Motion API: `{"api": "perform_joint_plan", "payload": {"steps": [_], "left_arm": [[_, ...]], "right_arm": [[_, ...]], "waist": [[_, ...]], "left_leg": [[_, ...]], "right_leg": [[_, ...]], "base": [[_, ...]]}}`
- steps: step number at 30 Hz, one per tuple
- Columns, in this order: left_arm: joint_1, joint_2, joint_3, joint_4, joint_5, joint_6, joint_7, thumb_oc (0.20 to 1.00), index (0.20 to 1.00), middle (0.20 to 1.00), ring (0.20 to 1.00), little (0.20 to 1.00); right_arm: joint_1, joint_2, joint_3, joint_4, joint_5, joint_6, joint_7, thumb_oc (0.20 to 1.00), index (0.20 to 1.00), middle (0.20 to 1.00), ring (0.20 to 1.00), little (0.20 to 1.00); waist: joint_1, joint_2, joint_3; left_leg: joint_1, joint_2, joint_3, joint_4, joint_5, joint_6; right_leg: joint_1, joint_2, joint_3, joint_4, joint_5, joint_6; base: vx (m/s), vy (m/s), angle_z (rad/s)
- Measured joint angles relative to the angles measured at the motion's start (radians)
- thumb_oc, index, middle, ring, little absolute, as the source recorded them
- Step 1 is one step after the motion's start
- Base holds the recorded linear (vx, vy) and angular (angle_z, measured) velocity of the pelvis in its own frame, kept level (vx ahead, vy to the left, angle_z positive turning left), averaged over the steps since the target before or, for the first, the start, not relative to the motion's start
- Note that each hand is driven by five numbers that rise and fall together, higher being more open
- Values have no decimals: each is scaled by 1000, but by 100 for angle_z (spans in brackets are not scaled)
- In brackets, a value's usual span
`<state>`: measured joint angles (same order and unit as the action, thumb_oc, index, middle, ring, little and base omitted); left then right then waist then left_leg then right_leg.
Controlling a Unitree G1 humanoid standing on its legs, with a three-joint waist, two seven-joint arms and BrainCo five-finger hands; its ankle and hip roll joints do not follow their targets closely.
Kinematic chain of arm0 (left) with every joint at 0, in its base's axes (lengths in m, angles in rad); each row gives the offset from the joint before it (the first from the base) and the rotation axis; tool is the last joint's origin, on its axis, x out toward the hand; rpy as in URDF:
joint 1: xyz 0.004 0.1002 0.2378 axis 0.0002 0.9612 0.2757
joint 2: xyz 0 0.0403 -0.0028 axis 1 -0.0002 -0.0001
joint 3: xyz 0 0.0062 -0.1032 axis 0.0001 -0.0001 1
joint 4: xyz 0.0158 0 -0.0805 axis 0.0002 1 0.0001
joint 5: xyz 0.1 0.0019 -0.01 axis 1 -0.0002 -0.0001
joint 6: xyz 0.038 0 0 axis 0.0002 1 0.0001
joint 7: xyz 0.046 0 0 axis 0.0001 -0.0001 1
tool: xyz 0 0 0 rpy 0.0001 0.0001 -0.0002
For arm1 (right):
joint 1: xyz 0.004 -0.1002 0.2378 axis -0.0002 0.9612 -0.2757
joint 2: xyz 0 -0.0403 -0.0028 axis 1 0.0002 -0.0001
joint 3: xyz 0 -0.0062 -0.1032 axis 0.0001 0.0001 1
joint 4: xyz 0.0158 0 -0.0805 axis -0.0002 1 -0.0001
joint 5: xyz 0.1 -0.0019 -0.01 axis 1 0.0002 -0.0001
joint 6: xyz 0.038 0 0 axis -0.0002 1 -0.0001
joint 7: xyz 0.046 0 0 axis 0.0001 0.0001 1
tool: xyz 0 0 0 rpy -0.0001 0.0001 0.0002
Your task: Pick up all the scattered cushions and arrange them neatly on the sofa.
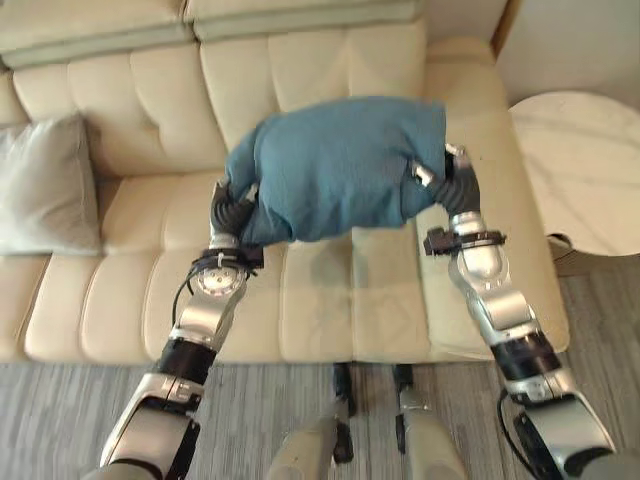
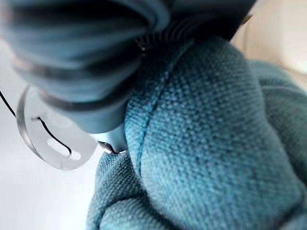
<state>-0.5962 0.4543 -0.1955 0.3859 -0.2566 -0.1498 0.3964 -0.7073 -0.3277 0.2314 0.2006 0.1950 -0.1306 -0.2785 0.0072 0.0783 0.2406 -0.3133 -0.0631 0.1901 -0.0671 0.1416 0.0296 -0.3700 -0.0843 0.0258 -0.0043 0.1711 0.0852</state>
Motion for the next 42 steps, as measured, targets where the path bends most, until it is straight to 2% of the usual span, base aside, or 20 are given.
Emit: {"api": "perform_joint_plan", "payload": {"steps": [1,2,3,8,10,11,12,13,17,22,23,24,25,26,27,28,30,34,39,42], "left_arm": [[-129,23,-31,84,-1,-8,20,200,200,200,200,200],[-400,78,-116,268,-3,-9,40,200,200,200,200,200],[-644,113,-178,377,-4,-16,50,200,200,200,200,200],[-824,205,-299,444,-1,-74,70,200,200,200,200,200],[-833,252,-338,441,3,-95,63,200,200,200,200,200],[-834,255,-341,441,4,-96,66,564,564,564,564,564],[-829,256,-345,441,4,-96,68,696,696,696,696,696],[-821,270,-351,442,17,-95,72,1000,1000,1000,1000,1000],[-765,264,-346,445,43,-61,71,1000,1000,1000,1000,1000],[-605,241,-362,509,81,-34,17,1000,1000,1000,1000,1000],[-584,235,-363,518,83,-33,7,1000,1000,1000,1000,1000],[-575,224,-359,532,83,-31,-3,1000,1000,1000,1000,1000],[-553,218,-344,538,88,-27,-12,1000,1000,1000,1000,1000],[-536,216,-344,541,90,-24,-18,1000,1000,1000,1000,1000],[-530,213,-333,548,90,-19,-36,1000,1000,1000,1000,1000],[-526,214,-325,549,91,-25,-40,1000,1000,1000,1000,1000],[-515,237,-305,570,89,-18,-43,1000,1000,1000,1000,1000],[-541,281,-303,504,90,-24,-46,1000,1000,1000,1000,1000],[-338,350,-56,252,86,-51,-31,1000,1000,1000,1000,1000],[-259,355,-12,235,80,-60,-24,1000,1000,1000,1000,1000]], "right_arm": [[-127,-6,-2,82,-11,-1,-42,200,200,200,200,200],[-355,-31,-6,229,-30,0,-105,200,200,200,200,200],[-557,-76,-5,325,-48,1,-166,200,200,200,200,200],[-675,-265,117,343,-179,-18,-280,200,200,200,200,200],[-674,-279,130,338,-194,-23,-304,200,200,200,200,200],[-672,-272,130,331,-197,-27,-313,200,200,200,200,200],[-668,-265,130,330,-197,-38,-323,285,285,285,285,285],[-650,-259,130,324,-206,-59,-340,1000,1000,1000,1000,1000],[-564,-233,114,307,-210,-56,-350,1000,1000,1000,1000,1000],[-402,-188,201,465,-194,-27,-278,1000,1000,1000,1000,1000],[-376,-188,209,486,-194,-12,-263,1000,1000,1000,1000,1000],[-363,-192,214,503,-194,0,-252,1000,1000,1000,1000,1000],[-356,-192,230,525,-194,19,-226,1000,1000,1000,1000,1000],[-345,-186,236,528,-194,24,-213,1000,1000,1000,1000,1000],[-342,-181,243,534,-194,27,-198,1000,1000,1000,1000,1000],[-340,-178,242,542,-194,27,-192,1000,1000,1000,1000,1000],[-359,-190,249,536,-195,26,-178,1000,1000,1000,1000,1000],[-388,-267,226,513,-196,26,-163,1000,1000,1000,1000,1000],[-245,-303,90,274,-198,19,-135,1000,1000,1000,1000,1000],[-189,-309,65,220,-208,20,-124,1000,1000,1000,1000,1000]], "waist": [[8,4,7],[18,7,9],[29,10,17],[16,11,24],[-7,11,23],[-9,11,23],[-9,10,23],[-9,10,22],[-10,10,22],[-33,11,23],[-41,9,22],[-50,9,22],[-42,7,25],[-41,6,29],[-50,-11,59],[-55,-32,70],[-25,-29,68],[-31,-27,68],[-22,-27,68],[-21,-27,67]], "left_leg": [[-40,0,-15,11,6,-9],[-117,4,-22,9,5,-11],[-177,14,-14,6,53,-45],[-186,9,-73,-13,82,-21],[-206,9,-87,-11,88,-29],[-216,9,-99,-10,89,-29],[-229,10,-101,-10,89,-29],[-261,10,-102,-8,89,-29],[-327,10,-103,-7,89,-28],[-405,20,-133,-4,92,-24],[-425,7,-129,1,92,-24],[-445,-10,-124,5,92,-25],[-481,-6,-121,7,92,-25],[-496,-3,-120,12,92,-25],[-554,-8,-118,116,81,-39],[-596,-1,-117,140,42,-52],[-572,104,-130,40,160,-87],[-551,82,-139,-11,160,-86],[-505,53,-134,-11,135,-106],[-468,44,-133,-11,134,-106]], "right_leg": [[-27,-4,-23,-6,15,9],[-81,-7,-54,-28,39,1],[-125,-5,-77,-44,62,-17],[-108,-5,-80,-77,54,-14],[-123,-5,-76,-77,48,-9],[-133,-5,-74,-77,48,-9],[-146,-5,-72,-77,48,-9],[-178,-5,-68,-77,48,-8],[-253,-4,-49,-70,48,-8],[-481,-1,-15,185,-58,52],[-473,-19,-14,126,-51,60],[-466,-42,-9,76,-21,57],[-479,-34,2,20,16,18],[-488,-31,2,13,26,9],[-489,-42,3,14,39,-6],[-488,-46,2,15,42,-8],[-491,16,2,20,37,-4],[-514,-3,1,63,19,21],[-509,-32,18,145,-28,58],[-487,-41,20,180,-48,58]], "base": [[-45,-66,61],[26,-78,79],[37,-110,67],[67,-79,25],[32,-47,15],[67,-26,3],[40,-16,-4],[41,-8,-7],[9,-11,-8],[-11,-11,-13],[7,-8,26],[-1,-1,20],[13,-14,10],[14,-32,3],[14,-38,19],[2,-24,4],[-8,-17,-51],[-18,-19,-8],[-7,-12,3],[-13,-15,4]]}}
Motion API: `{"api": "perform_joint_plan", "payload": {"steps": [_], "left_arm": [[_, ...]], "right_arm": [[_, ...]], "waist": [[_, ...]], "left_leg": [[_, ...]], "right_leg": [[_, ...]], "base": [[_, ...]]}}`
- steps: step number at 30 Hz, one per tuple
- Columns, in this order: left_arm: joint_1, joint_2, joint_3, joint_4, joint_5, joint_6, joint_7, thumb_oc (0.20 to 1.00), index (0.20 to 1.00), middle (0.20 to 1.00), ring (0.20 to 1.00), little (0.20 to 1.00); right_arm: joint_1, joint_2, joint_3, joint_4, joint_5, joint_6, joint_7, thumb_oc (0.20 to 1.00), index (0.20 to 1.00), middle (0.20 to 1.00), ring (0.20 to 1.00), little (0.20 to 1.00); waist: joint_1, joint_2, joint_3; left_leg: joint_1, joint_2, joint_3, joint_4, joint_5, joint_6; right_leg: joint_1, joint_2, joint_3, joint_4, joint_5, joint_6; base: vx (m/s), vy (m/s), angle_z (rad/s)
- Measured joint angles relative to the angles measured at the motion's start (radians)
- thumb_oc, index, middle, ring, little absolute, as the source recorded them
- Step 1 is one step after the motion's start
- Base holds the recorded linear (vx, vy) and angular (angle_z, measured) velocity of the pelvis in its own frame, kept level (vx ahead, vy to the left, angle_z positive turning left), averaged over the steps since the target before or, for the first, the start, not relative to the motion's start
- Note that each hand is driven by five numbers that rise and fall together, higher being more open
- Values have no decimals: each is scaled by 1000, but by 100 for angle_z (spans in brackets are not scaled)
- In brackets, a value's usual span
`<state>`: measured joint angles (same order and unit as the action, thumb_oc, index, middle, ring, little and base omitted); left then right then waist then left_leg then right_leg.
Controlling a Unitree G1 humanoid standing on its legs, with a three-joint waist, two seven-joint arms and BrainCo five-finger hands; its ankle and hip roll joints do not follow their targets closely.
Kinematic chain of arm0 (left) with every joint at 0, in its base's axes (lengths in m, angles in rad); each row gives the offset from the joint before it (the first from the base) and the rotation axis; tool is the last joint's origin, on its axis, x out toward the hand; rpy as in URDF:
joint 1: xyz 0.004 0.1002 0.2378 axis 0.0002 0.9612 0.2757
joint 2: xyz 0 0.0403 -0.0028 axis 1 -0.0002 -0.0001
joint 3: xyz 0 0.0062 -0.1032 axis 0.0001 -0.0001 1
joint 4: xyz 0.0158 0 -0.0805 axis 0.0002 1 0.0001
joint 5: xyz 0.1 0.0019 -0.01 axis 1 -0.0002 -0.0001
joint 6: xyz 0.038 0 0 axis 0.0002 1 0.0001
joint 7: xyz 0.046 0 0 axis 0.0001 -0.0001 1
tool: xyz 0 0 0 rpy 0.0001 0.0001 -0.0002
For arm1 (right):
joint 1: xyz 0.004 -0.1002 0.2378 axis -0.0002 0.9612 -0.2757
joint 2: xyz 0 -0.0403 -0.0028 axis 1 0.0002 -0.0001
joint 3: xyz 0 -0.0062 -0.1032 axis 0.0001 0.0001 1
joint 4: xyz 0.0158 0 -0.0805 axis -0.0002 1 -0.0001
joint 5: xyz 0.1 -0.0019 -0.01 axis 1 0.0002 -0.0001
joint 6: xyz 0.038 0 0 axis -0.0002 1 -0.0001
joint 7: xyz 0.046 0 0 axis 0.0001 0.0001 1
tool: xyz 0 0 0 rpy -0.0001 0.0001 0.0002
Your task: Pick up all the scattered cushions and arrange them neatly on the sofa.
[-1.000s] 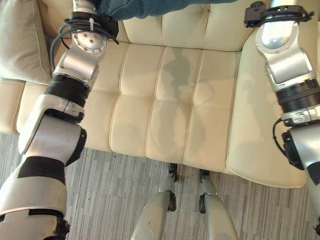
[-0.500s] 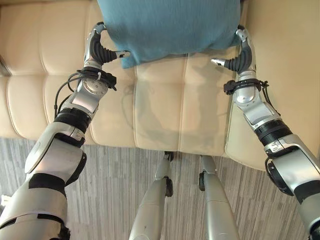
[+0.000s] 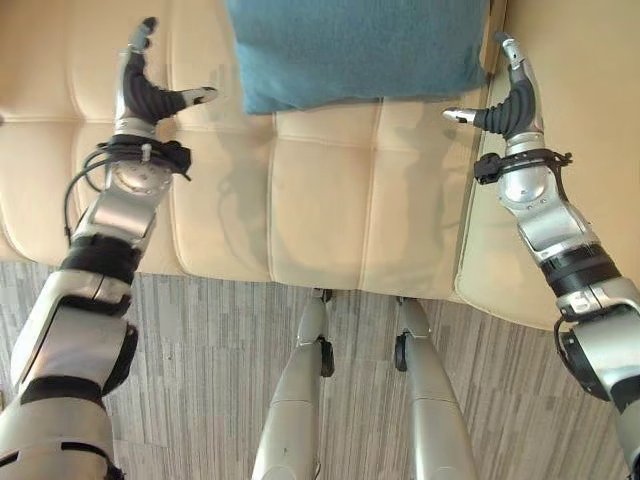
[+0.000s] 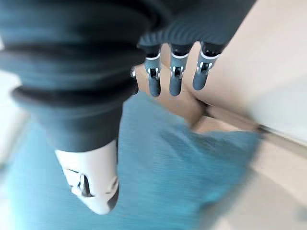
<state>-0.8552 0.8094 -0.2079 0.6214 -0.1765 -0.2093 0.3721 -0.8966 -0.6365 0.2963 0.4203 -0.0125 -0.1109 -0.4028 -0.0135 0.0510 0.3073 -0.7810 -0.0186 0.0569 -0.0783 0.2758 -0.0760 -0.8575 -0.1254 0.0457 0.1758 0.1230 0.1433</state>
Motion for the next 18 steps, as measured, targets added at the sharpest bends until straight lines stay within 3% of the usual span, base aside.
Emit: {"api": "perform_joint_plan", "payload": {"steps": [1,2,3,5,7,9,12,13,18], "left_arm": [[143,-36,126,-134,-3,-7,-9,1000,1000,1000,1000,1000],[216,-69,170,-168,-12,-25,-20,1000,1000,1000,1000,1000],[317,-152,229,-204,-62,-30,-40,1000,1000,1000,1000,1000],[455,-218,239,-227,-110,-28,-70,1000,1000,1000,1000,1000],[571,-226,221,-233,-126,-26,-99,1000,1000,1000,1000,1000],[775,-257,242,-271,-116,-14,-166,1000,1000,1000,1000,1000],[910,-247,272,-273,-33,12,-221,1000,1000,1000,1000,1000],[985,-282,304,-253,-15,22,-244,1000,1000,1000,1000,1000],[1071,-400,327,-87,0,62,-295,1000,1000,1000,1000,1000]], "right_arm": [[110,-15,-67,-139,-9,0,27,1000,1000,1000,1000,1000],[177,-20,-104,-199,-9,-6,41,1000,1000,1000,1000,1000],[300,-18,-159,-264,-9,-12,68,1000,1000,1000,1000,1000],[440,-5,-196,-284,-8,-15,95,1000,1000,1000,1000,1000],[523,4,-210,-275,-9,-15,117,1000,1000,1000,1000,1000],[702,73,-355,-262,-8,-16,158,1000,1000,1000,1000,1000],[839,110,-436,-253,-8,-18,211,1000,1000,1000,1000,1000],[911,129,-433,-198,-7,-18,233,1000,1000,1000,1000,1000],[1035,280,-430,59,27,-4,296,1000,1000,1000,1000,1000]], "waist": [[5,0,0],[8,0,0],[14,-1,0],[13,-6,-3],[12,-19,-38],[18,-33,-57],[13,-40,-75],[-3,-44,-119],[-26,-81,-203]], "left_leg": [[29,-4,0,0,-9,2],[51,-6,-1,0,-9,2],[102,-7,-4,0,-10,5],[183,-6,-20,0,-23,12],[213,-2,-22,0,-51,10],[302,1,-24,0,-68,19],[378,2,-20,-1,-97,24],[409,1,-21,-1,-112,23],[552,3,-7,-2,-150,34]], "right_leg": [[22,-4,1,17,-10,2],[46,-6,-3,18,-16,-1],[103,-10,-16,15,-29,-2],[195,-11,-33,9,-52,-2],[224,-9,-46,16,-75,-8],[326,-7,-53,-1,-84,-11],[417,-8,-61,-36,-90,-14],[462,-10,-68,-61,-91,-14],[648,-7,-69,-167,-72,-14]], "base": [[-10,-38,8],[9,-32,12],[33,-23,17],[44,-10,17],[51,23,8],[53,63,6],[54,43,0],[44,47,2],[32,95,-8]]}}
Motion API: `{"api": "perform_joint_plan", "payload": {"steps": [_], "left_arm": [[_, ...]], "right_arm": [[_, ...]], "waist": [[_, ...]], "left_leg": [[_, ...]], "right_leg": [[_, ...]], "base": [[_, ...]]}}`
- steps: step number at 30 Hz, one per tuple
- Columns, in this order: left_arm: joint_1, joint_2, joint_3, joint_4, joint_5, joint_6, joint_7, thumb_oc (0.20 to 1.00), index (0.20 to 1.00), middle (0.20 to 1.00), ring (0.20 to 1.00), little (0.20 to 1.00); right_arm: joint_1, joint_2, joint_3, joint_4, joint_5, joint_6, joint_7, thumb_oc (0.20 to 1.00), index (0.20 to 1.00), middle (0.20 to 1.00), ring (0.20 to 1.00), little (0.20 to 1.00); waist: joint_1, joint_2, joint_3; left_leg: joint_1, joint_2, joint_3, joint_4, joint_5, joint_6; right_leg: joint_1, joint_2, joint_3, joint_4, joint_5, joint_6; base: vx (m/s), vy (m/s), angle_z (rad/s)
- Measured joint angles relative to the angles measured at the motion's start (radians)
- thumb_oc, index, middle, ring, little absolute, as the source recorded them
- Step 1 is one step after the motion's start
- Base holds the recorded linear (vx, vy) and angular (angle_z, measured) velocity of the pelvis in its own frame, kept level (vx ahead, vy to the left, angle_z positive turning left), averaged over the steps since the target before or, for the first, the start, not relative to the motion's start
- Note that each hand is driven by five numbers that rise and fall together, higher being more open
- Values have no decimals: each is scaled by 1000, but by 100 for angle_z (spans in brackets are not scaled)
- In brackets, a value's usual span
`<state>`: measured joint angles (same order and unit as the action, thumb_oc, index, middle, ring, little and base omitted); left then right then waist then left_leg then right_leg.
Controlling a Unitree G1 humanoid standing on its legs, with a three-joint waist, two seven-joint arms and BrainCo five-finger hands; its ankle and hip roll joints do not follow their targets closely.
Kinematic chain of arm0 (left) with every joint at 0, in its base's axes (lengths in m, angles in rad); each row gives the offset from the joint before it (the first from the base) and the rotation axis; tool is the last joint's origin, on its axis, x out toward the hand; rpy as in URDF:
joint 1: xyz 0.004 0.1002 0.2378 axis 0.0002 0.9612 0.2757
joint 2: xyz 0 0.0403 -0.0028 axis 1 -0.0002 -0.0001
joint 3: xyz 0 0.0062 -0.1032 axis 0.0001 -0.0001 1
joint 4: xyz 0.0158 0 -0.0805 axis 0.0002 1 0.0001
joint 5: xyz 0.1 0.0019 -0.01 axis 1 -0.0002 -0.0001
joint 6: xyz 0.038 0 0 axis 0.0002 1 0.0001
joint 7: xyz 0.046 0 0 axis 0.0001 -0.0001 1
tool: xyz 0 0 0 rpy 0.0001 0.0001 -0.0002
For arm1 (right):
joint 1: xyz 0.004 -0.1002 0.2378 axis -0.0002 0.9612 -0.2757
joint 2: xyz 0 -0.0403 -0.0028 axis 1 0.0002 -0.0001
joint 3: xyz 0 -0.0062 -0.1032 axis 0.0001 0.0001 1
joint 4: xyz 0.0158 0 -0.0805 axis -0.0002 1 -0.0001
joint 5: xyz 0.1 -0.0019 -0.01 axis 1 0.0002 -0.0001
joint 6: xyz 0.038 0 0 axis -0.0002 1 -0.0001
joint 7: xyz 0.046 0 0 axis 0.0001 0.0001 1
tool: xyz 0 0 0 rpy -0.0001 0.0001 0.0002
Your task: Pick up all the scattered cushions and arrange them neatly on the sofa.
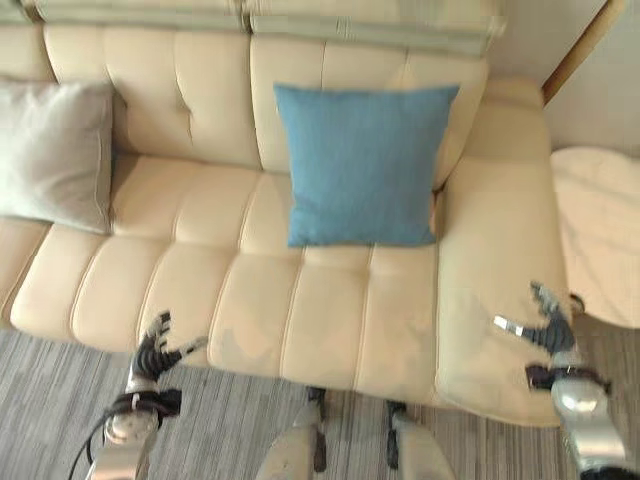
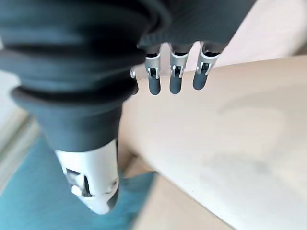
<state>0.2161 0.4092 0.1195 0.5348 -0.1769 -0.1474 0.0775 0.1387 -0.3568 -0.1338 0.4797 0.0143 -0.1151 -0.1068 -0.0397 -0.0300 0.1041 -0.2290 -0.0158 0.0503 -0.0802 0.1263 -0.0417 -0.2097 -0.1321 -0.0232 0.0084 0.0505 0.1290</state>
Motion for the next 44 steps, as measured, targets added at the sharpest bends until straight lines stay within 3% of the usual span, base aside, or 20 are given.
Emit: {"api": "perform_joint_plan", "payload": {"steps": [4,8,12,13,15,16,17,18,19,20,21,23,25,26,29,31,34,35,36,44], "left_arm": [[14,-47,-41,75,-1,31,-22,1000,1000,1000,1000,1000],[9,-31,-68,87,1,32,-23,1000,1000,1000,1000,1000],[-41,19,-102,102,81,43,2,1000,1000,1000,1000,1000],[-75,14,-96,101,83,44,10,1000,1000,1000,1000,1000],[-74,14,-98,94,85,43,15,1000,1000,1000,1000,1000],[-60,21,-97,94,89,50,24,1000,1000,1000,1000,1000],[-50,25,-83,86,89,51,26,1000,1000,1000,1000,1000],[-39,26,-76,84,89,51,31,1000,1000,1000,1000,1000],[-25,29,-75,82,89,52,37,1000,1000,1000,1000,1000],[-14,30,-76,87,89,57,39,1000,1000,1000,1000,1000],[-17,-7,-95,103,89,68,40,1000,1000,1000,1000,1000],[-24,-1,-114,99,89,68,38,1000,1000,1000,1000,1000],[-19,-10,-120,98,89,70,38,1000,1000,1000,1000,1000],[-40,-13,-117,98,89,68,40,1000,1000,1000,1000,1000],[-65,5,-115,97,89,66,39,1000,1000,1000,1000,1000],[-70,-9,-114,98,89,65,40,1000,1000,1000,1000,1000],[-79,-44,-118,95,89,65,38,1000,1000,1000,1000,1000],[-85,-53,-119,94,89,64,38,1000,1000,1000,1000,1000],[-94,-51,-118,97,89,66,38,1000,1000,1000,1000,1000],[-25,-40,-116,97,89,73,37,1000,1000,1000,1000,1000]], "right_arm": [[57,16,48,115,8,37,32,1000,1000,1000,1000,1000],[57,15,88,142,7,36,37,1000,1000,1000,1000,1000],[13,7,125,177,8,34,27,1000,1000,1000,1000,1000],[-18,7,131,217,8,36,26,1000,1000,1000,1000,1000],[-7,7,143,220,9,37,26,1000,1000,1000,1000,1000],[-7,6,155,219,10,35,25,1000,1000,1000,1000,1000],[-7,9,157,215,12,34,22,1000,1000,1000,1000,1000],[-7,13,157,208,25,34,21,1000,1000,1000,1000,1000],[-13,14,157,205,29,34,21,1000,1000,1000,1000,1000],[-25,18,158,200,36,33,18,1000,1000,1000,1000,1000],[-40,2,157,197,50,28,10,1000,1000,1000,1000,1000],[-48,7,160,185,59,29,3,1000,1000,1000,1000,1000],[-42,-18,161,189,65,28,-6,1000,1000,1000,1000,1000],[-39,-43,159,189,65,33,-21,1000,1000,1000,1000,1000],[-15,-33,160,159,65,33,-22,1000,1000,1000,1000,1000],[-19,-34,156,159,65,34,-22,1000,1000,1000,1000,1000],[-28,-48,153,162,65,33,-21,1000,1000,1000,1000,1000],[-33,-56,152,167,65,34,-20,1000,1000,1000,1000,1000],[-42,-42,153,181,65,37,-16,1000,1000,1000,1000,1000],[-15,-34,153,182,63,36,-11,1000,1000,1000,1000,1000]], "waist": [[-15,-23,-39],[-24,-47,-61],[-32,-48,-41],[-18,-6,-9],[7,24,3],[25,6,-5],[32,9,-2],[47,-13,-4],[66,-22,-4],[78,-35,-11],[82,40,-4],[86,18,13],[90,40,15],[77,42,27],[54,-37,17],[36,-55,17],[6,-1,6],[2,24,7],[2,15,8],[13,-7,-34]], "left_leg": [[94,-4,20,-1,-21,21],[133,0,66,-4,-34,33],[111,1,128,30,0,92],[111,44,129,17,3,123],[101,66,134,26,7,128],[87,65,142,29,24,145],[75,68,146,29,26,117],[69,64,165,21,30,112],[50,69,190,22,60,82],[19,72,196,27,69,70],[-28,141,164,30,77,26],[-73,146,153,42,-4,-90],[-87,156,140,40,-33,-103],[-127,160,113,67,-71,-140],[-160,74,38,262,-97,-76],[-29,37,-6,272,-152,-51],[127,40,-42,133,-140,-34],[164,53,-38,87,-144,-11],[177,49,-27,53,-117,-6],[220,27,24,2,-109,13]], "right_leg": [[106,-3,12,-49,14,-1],[106,-2,54,-29,15,11],[50,2,19,23,89,20],[9,27,-11,162,13,35],[-3,31,-33,388,-90,40],[5,28,-28,565,-176,39],[14,36,-17,630,-228,15],[69,41,-27,556,-270,6],[96,54,-35,463,-320,-21],[112,63,-30,372,-348,-69],[107,170,-10,288,-336,-119],[78,192,31,249,-262,-180],[37,211,16,273,-214,-211],[2,204,-13,282,-184,-240],[-1,129,-19,194,-102,-221],[41,109,0,98,-30,-205],[47,137,1,57,-11,-170],[45,153,-4,50,3,-156],[37,143,0,49,14,-140],[83,112,0,-48,60,-87]], "base": [[-55,91,-18],[-245,69,-37],[-430,95,-40],[-184,20,-18],[-225,-66,-16],[-282,-148,-1],[-221,-153,5],[-278,-183,-14],[-314,-184,-38],[-348,-190,-27],[-338,-142,1],[-383,-88,21],[-334,-54,16],[-286,-49,30],[-170,-13,31],[-27,38,-1],[21,48,0],[44,66,-4],[55,65,-6],[35,66,-18]]}}
